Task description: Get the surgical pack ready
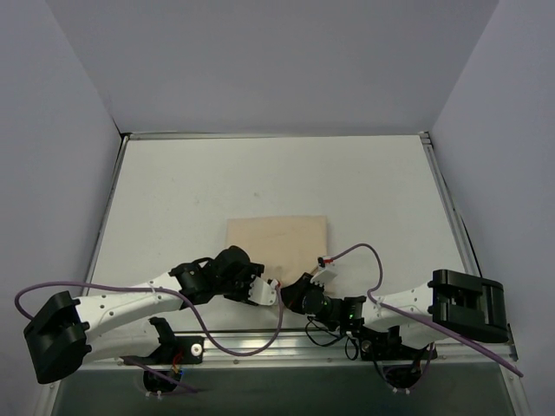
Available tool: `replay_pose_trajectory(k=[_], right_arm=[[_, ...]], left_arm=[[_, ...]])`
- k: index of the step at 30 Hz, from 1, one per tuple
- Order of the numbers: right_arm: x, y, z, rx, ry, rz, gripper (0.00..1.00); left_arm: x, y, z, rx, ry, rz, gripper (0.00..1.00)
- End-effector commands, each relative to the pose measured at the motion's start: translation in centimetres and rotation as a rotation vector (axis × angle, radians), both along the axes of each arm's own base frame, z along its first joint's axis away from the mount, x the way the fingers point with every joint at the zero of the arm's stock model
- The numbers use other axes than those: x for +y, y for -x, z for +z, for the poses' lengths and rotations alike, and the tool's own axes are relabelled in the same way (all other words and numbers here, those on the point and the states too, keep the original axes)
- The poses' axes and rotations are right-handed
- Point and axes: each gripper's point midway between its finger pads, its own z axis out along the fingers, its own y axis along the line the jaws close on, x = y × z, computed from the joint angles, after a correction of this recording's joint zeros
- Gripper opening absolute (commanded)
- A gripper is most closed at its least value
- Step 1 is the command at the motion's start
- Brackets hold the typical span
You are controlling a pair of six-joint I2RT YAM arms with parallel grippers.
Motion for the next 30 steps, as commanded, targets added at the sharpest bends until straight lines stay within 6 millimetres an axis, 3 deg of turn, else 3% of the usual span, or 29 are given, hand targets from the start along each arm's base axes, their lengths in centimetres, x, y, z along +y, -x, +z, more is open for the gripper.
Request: replay_pose_trajectory(k=[1, 5, 7, 10, 12, 14, 17, 18, 19, 23, 24, 27, 30], right_arm=[[-0.8, -0.8, -0.2, -0.031, 0.012, -0.055, 0.02], [-1.1, -0.8, -0.1, -0.033, 0.006, -0.064, 0.02], [-1.1, -0.9, 0.0, -0.035, 0.003, -0.067, 0.03], [-1.2, -0.9, 0.1, -0.037, 0.003, -0.067, 0.03], [-1.3, -0.9, 0.2, -0.039, 0.004, -0.068, 0.03], [-1.3, -0.9, 0.2, -0.038, 0.002, -0.07, 0.04], [-1.3, -0.9, 0.0, -0.035, 0.009, -0.067, 0.06], [-1.2, -0.9, 0.0, -0.035, 0.009, -0.067, 0.12], [-1.1, -0.9, 0.0, -0.034, 0.008, -0.064, 0.14], [-0.8, -0.8, 0.3, -0.041, 0.025, -0.048, 0.23], [-0.8, -0.8, 0.4, -0.042, 0.03, -0.047, 0.31], [-1.1, -0.6, 1.0, -0.03, 0.05, -0.045, 0.43], [-1.6, 0.0, 2.0, -0.029, 0.097, -0.034, 0.45]], left_arm=[[-1.4, -0.9, 0.8, -0.04, 0.054, 0.004, 0.58], [-1.4, -0.5, 0.9, -0.017, 0.048, -0.007, 0.39], [-1.5, -0.3, 1.4, -0.009, 0.066, -0.007, 0.35], [-1.7, 0.2, 2.3, 0.008, 0.102, -0.009, 0.37], [-1.9, 0.6, 2.8, 0.022, 0.115, -0.017, 0.45], [-1.9, 0.6, 3.2, 0.024, 0.121, -0.016, 0.44], [-1.8, 0.4, 3.2, 0.017, 0.11, -0.007, 0.27], [-1.8, 0.3, 3.2, 0.019, 0.108, -0.007, 0.08], [-1.8, 0.4, 3.0, 0.021, 0.102, -0.007, 0.03], [-1.8, 0.3, 2.7, 0.03, 0.091, -0.005, 0.02], [-1.8, 0.3, 2.8, 0.033, 0.093, 0.0, 0.02], [-2.0, -0.1, 3.9, 0.009, 0.123, 0.015, 0.02], [-2.0, -0.3, 4.9, -0.025, 0.154, 0.011, 0.02]])
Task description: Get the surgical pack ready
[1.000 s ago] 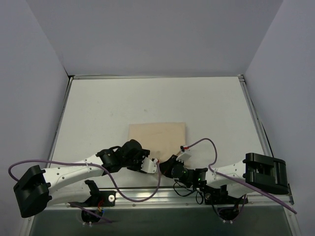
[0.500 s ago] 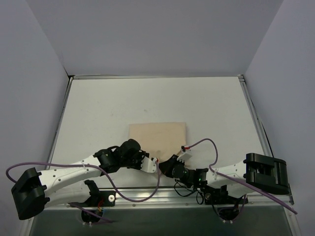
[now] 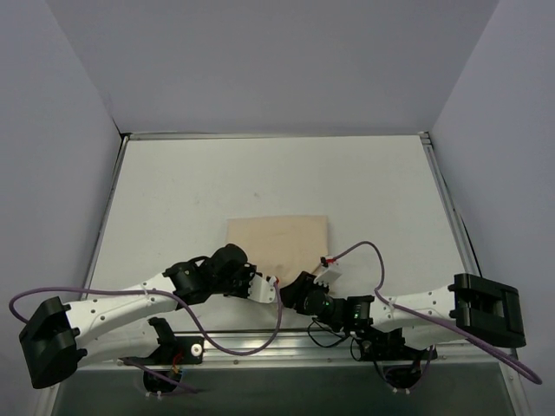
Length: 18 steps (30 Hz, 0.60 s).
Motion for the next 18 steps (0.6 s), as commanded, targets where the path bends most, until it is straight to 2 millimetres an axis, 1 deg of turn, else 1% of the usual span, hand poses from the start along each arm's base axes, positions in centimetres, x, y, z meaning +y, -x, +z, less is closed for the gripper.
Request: replay_pose_trajectory(k=[1, 2, 3, 4, 5, 6, 7, 8, 10, 11, 12, 13, 14, 16, 18], right_arm=[[-1.1, 0.0, 1.5, -0.032, 0.104, -0.021, 0.45], [-0.4, 0.0, 3.2, -0.044, 0.097, -0.013, 0.45], [-0.3, 0.1, 3.7, -0.048, 0.12, -0.005, 0.44], [-1.0, 0.3, 3.4, -0.053, 0.192, 0.01, 0.43], [-0.2, 0.2, 4.9, -0.061, 0.185, 0.019, 0.42], [-0.1, 0.3, 5.2, -0.062, 0.197, 0.028, 0.38], [-0.1, 0.4, 5.2, -0.059, 0.216, 0.041, 0.36], [0.2, 0.5, 5.5, -0.056, 0.204, 0.044, 0.29], [0.2, 0.8, 5.3, -0.04, 0.185, 0.049, 0.19], [0.4, 1.0, 5.4, -0.026, 0.15, 0.055, 0.11], [-0.1, 1.3, 4.3, -0.015, 0.152, 0.059, 0.07], [0.5, 1.4, 4.7, -0.013, 0.097, 0.063, 0.06], [0.6, 1.5, 4.8, -0.003, 0.069, 0.061, 0.05], [0.3, 1.7, 4.4, 0.008, 0.069, 0.066, 0.05], [-0.4, 2.0, 3.9, 0.024, 0.11, 0.07, 0.13]], left_arm=[[-1.3, -0.6, 3.4, -0.058, 0.098, -0.009, 0.02], [-1.2, -0.5, 3.3, -0.054, 0.09, -0.012, 0.02], [-1.2, -0.4, 3.2, -0.054, 0.086, -0.018, 0.02], [-1.1, -0.4, 3.0, -0.053, 0.084, -0.018, 0.02], [-1.1, -0.4, 2.9, -0.052, 0.083, -0.018, 0.02], [-1.2, -0.3, 2.9, -0.048, 0.087, -0.019, 0.02], [-1.3, -0.3, 3.1, -0.051, 0.092, -0.021, 0.02], [-1.2, -0.3, 3.1, -0.049, 0.095, -0.018, 0.02], [-1.3, -0.5, 3.4, -0.059, 0.101, -0.014, 0.02], [-1.3, -0.5, 3.4, -0.061, 0.102, -0.013, 0.02], [-1.4, -0.6, 3.6, -0.064, 0.105, -0.01, 0.02], [-1.4, -0.6, 3.6, -0.063, 0.104, -0.012, 0.02], [-1.4, -0.6, 3.6, -0.063, 0.104, -0.012, 0.02], [-1.2, -0.7, 3.5, -0.066, 0.097, -0.01, 0.02], [-1.1, -0.7, 3.3, -0.072, 0.09, -0.01, 0.02]])
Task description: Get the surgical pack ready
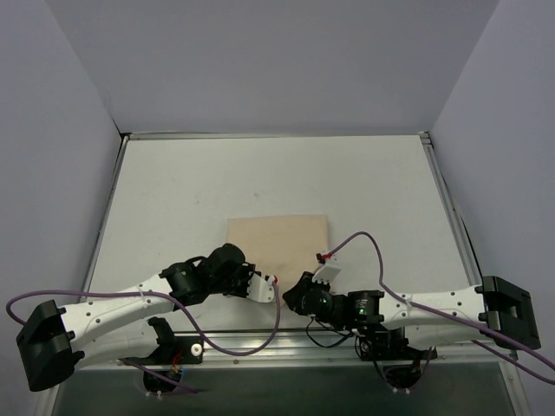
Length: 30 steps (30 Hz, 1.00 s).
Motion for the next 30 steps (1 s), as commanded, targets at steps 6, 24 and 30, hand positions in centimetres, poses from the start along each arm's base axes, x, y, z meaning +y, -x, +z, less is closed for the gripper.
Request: replay_pose_trajectory(k=[6, 24, 30], right_arm=[[-1.9, 0.5, 0.2, 0.012, 0.075, 0.0, 0.31], [4.0, -4.4, 1.8, -0.13, -0.219, -0.043, 0.0], [4.3, -5.9, 0.0, -0.132, -0.201, -0.079, 0.0]], left_arm=[[-1.0, -0.4, 2.3, -0.042, 0.056, -0.019, 0.02], [-1.2, -0.4, 2.9, -0.029, 0.082, 0.005, 0.02], [-1.6, -0.5, 2.9, -0.033, 0.105, 0.005, 0.02]])
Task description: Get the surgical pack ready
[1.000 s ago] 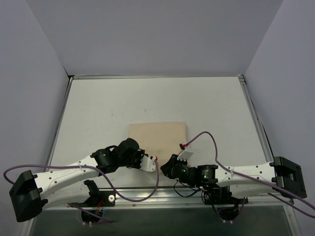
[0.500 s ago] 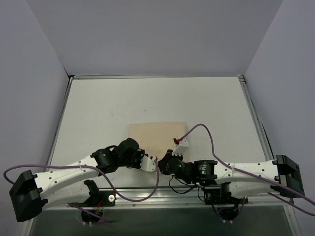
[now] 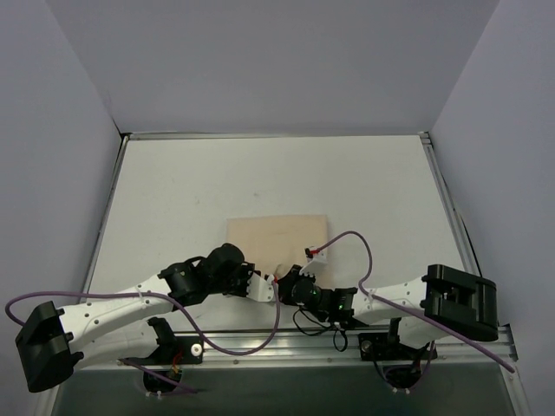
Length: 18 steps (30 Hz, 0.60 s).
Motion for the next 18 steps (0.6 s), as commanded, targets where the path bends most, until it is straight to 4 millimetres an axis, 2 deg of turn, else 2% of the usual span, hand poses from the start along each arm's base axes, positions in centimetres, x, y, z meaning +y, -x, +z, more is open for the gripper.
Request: replay_pose_trajectory(k=[1, 4, 8, 12, 18], right_arm=[[1.9, -1.8, 2.6, -0.063, -0.146, -0.042, 0.0], [2.5, -1.5, 1.8, -0.047, -0.153, -0.02, 0.0], [3.3, -1.6, 2.2, -0.054, -0.208, -0.024, 0.0], [3.3, -2.2, 4.0, -0.09, -0.309, -0.067, 0.0], [2.8, -3.2, 5.8, -0.146, -0.324, -0.114, 0.0]], left_arm=[[-1.8, -0.4, 2.8, -0.028, 0.105, -0.004, 0.02], [-2.1, -0.5, 3.3, -0.029, 0.127, 0.0, 0.02], [-2.5, -0.4, 4.1, -0.017, 0.157, 0.004, 0.02], [-2.6, 0.0, 4.7, -0.002, 0.167, -0.007, 0.02], [-2.6, 0.1, 5.3, 0.0, 0.171, -0.012, 0.02]])
